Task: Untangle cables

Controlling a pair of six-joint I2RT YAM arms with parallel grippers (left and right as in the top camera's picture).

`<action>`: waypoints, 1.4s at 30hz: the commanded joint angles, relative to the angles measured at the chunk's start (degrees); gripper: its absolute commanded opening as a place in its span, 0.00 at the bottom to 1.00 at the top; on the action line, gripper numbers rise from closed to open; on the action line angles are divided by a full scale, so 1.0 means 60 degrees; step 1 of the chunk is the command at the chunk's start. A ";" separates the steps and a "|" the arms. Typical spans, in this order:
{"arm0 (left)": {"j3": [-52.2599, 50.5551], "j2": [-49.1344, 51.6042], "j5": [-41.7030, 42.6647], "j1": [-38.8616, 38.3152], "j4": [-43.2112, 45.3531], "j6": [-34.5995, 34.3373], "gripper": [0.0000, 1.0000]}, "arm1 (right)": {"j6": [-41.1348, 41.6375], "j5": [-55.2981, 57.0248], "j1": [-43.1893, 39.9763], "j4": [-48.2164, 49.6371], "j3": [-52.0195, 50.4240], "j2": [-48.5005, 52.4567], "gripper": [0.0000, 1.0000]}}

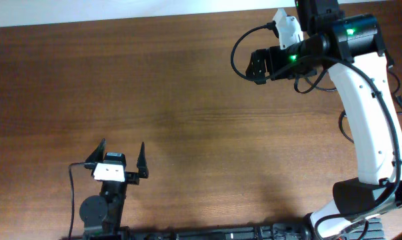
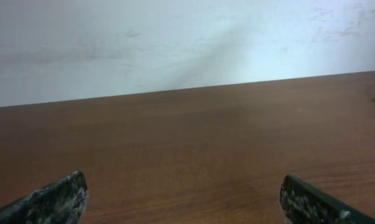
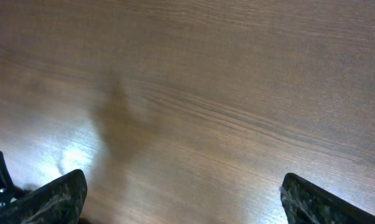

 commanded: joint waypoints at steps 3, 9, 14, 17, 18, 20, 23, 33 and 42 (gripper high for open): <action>-0.0022 -0.0098 -0.0244 0.0058 -0.0113 -0.0127 0.99 | 0.0076 -0.0051 0.0047 0.0007 0.0004 0.0087 0.99; -0.0022 -0.0098 -0.0069 0.0066 -0.0113 -0.0127 0.99 | 0.0076 -0.0051 0.0047 0.0007 0.0004 0.0087 0.99; -0.0022 -0.0102 -0.0433 0.0120 -0.0084 -0.0084 0.99 | 0.0076 -0.0055 0.0044 0.0007 0.0004 0.0087 0.99; -0.0022 -0.0102 -0.0433 0.0120 -0.0084 -0.0084 0.99 | 0.0073 -0.0051 0.0047 0.0007 0.0004 0.0087 0.99; -0.0022 -0.0102 -0.0433 0.0120 -0.0084 -0.0084 0.99 | 0.0076 -0.0051 0.0044 0.0007 0.0004 0.0087 0.99; -0.0022 -0.0102 -0.0433 0.0120 -0.0084 -0.0084 0.99 | 0.0073 -0.0051 0.0044 0.0007 0.0004 0.0087 0.99; -0.0022 -0.0098 -0.0433 0.0120 -0.0084 -0.0084 0.99 | 0.0076 -0.0051 0.0044 0.0007 0.0004 0.0087 0.99; -0.0022 -0.0102 -0.0430 0.0120 -0.0084 -0.0084 0.99 | 0.0076 -0.0051 0.0047 0.0007 0.0004 0.0087 0.99; -0.0022 -0.0098 -0.0277 0.0120 -0.0036 -0.0087 0.99 | 0.0076 -0.0051 0.0047 0.0007 0.0004 0.0087 0.99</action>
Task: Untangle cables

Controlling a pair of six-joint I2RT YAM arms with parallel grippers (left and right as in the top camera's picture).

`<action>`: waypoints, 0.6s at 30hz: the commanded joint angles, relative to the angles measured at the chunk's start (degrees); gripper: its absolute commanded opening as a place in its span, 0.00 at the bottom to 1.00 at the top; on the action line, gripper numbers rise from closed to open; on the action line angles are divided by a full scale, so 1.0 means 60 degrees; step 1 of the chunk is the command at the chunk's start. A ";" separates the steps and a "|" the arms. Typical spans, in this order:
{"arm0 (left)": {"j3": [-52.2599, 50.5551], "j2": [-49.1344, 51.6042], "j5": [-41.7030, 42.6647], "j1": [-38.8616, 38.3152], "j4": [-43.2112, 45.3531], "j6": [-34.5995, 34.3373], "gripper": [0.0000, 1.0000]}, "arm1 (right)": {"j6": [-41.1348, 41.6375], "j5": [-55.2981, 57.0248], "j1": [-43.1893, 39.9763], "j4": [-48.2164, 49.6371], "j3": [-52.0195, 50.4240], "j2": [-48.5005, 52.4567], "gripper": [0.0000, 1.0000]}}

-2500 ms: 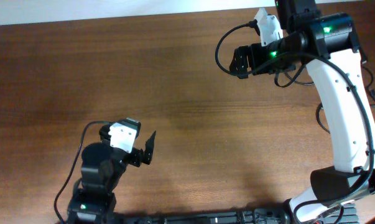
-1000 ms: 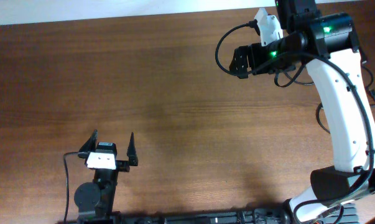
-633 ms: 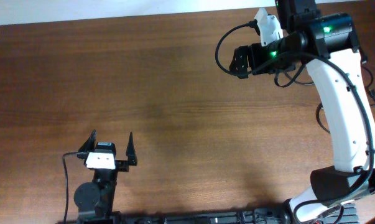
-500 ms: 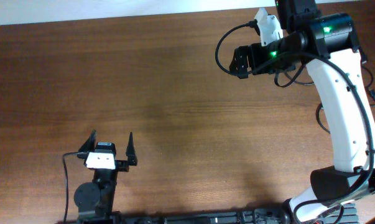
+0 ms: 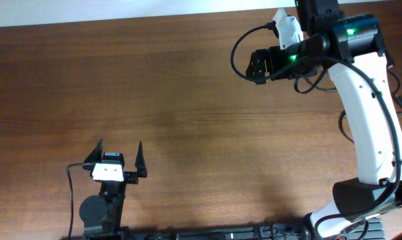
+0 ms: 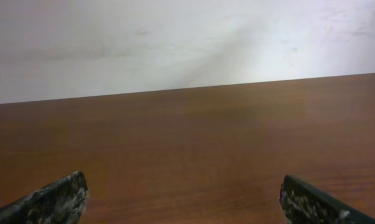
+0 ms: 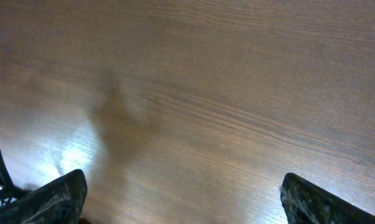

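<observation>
No loose cables show on the brown table (image 5: 187,100) in any view; the task's cables are out of view. My left gripper (image 5: 119,148) sits near the front left edge, open, with only bare wood between its fingers (image 6: 56,199). At the back right my right gripper (image 5: 256,66) hangs above the table, also open and holding nothing, its fingers (image 7: 311,199) wide apart over wood.
The right arm's white body (image 5: 371,113) runs down the right side, with its own black wiring loop (image 5: 235,50) beside the wrist. A white wall (image 6: 187,43) stands behind the table's far edge. A small black part shows at the right wrist view's lower left.
The left gripper has shifted slightly, and a dark speck at the right edge of its wrist view is gone. The right arm has barely moved. Both grippers remain open.
</observation>
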 commanded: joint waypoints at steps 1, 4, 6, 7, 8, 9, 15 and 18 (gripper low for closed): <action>-0.0022 -0.0102 -0.0084 0.0066 0.0025 -0.0062 0.99 | 0.0066 -0.0051 0.0047 0.0007 0.0004 0.0091 0.99; -0.0022 -0.0102 -0.0153 0.0066 0.0193 -0.0197 0.99 | 0.0066 -0.0051 0.0044 0.0007 0.0004 0.0091 0.99; -0.0022 -0.0102 -0.0317 0.0066 0.0153 -0.0557 0.99 | 0.0066 -0.0051 0.0047 0.0007 0.0004 0.0091 0.99; -0.0022 -0.0102 -0.0441 0.0066 0.0095 -0.0769 0.99 | 0.0069 -0.0051 0.0047 0.0007 0.0004 0.0091 0.99; -0.0022 -0.0102 -0.0583 0.0066 -0.0055 -0.1060 0.99 | 0.0066 -0.0051 0.0044 0.0007 0.0004 0.0091 0.99; -0.0022 -0.0098 -0.0572 0.0066 -0.0149 -0.1071 0.99 | 0.0066 -0.0051 0.0047 0.0007 0.0004 0.0091 0.99; -0.0022 -0.0098 -0.0656 0.0066 -0.0164 -0.0885 0.99 | 0.0069 -0.0051 0.0047 0.0007 0.0004 0.0091 0.99; -0.0022 -0.0098 -0.0656 0.0066 -0.0153 -0.0885 0.99 | 0.0066 -0.0051 0.0044 0.0007 0.0004 0.0091 0.99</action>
